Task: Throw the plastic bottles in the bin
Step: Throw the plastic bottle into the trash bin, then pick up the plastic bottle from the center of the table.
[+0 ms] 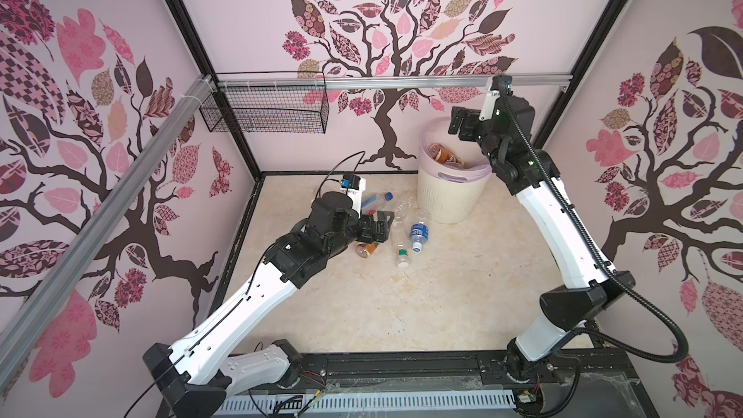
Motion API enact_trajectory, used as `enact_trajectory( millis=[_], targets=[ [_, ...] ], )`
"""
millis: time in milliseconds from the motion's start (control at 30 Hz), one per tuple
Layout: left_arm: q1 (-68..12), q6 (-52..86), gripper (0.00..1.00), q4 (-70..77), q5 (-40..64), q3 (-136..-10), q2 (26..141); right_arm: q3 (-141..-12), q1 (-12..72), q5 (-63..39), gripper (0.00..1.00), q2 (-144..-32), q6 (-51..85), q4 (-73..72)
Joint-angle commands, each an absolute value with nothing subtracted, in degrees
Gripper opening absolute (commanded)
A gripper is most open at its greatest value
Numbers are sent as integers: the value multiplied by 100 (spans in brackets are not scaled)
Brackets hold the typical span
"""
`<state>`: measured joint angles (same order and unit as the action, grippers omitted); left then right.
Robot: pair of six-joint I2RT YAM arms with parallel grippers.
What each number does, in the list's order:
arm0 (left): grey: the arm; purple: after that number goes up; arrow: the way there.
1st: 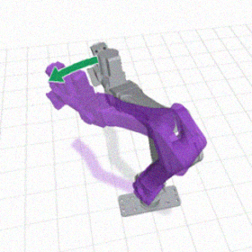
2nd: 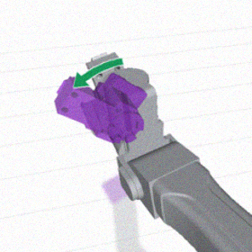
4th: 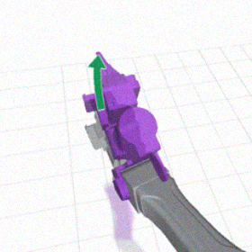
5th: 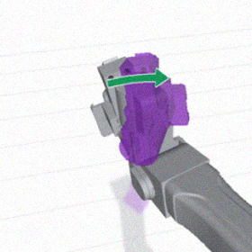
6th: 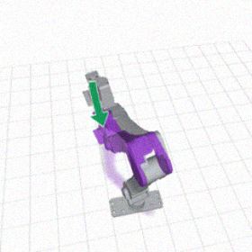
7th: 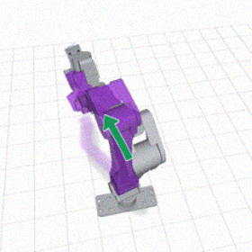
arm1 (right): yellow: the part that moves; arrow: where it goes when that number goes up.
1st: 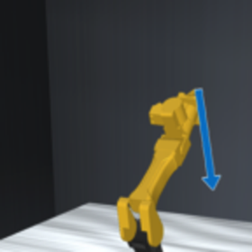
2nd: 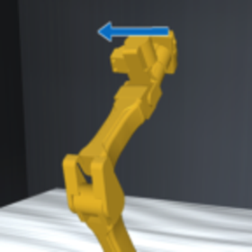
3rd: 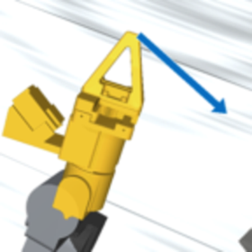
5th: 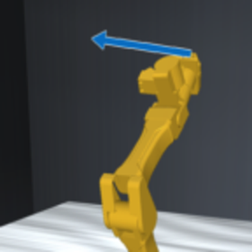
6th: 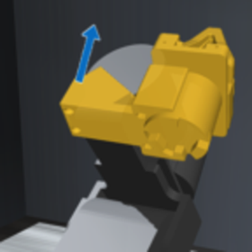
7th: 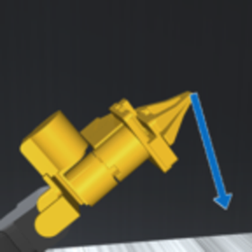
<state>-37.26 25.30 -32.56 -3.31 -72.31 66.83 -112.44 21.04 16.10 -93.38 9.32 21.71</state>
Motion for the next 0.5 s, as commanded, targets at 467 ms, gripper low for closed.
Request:
enact_trajectory(
  millis=[467],
  targets=[
    [-2715,2834,98,-3742,693,-6857,8770,-6437,2900,-44,100,-7349,2430,1370]
  ],
)
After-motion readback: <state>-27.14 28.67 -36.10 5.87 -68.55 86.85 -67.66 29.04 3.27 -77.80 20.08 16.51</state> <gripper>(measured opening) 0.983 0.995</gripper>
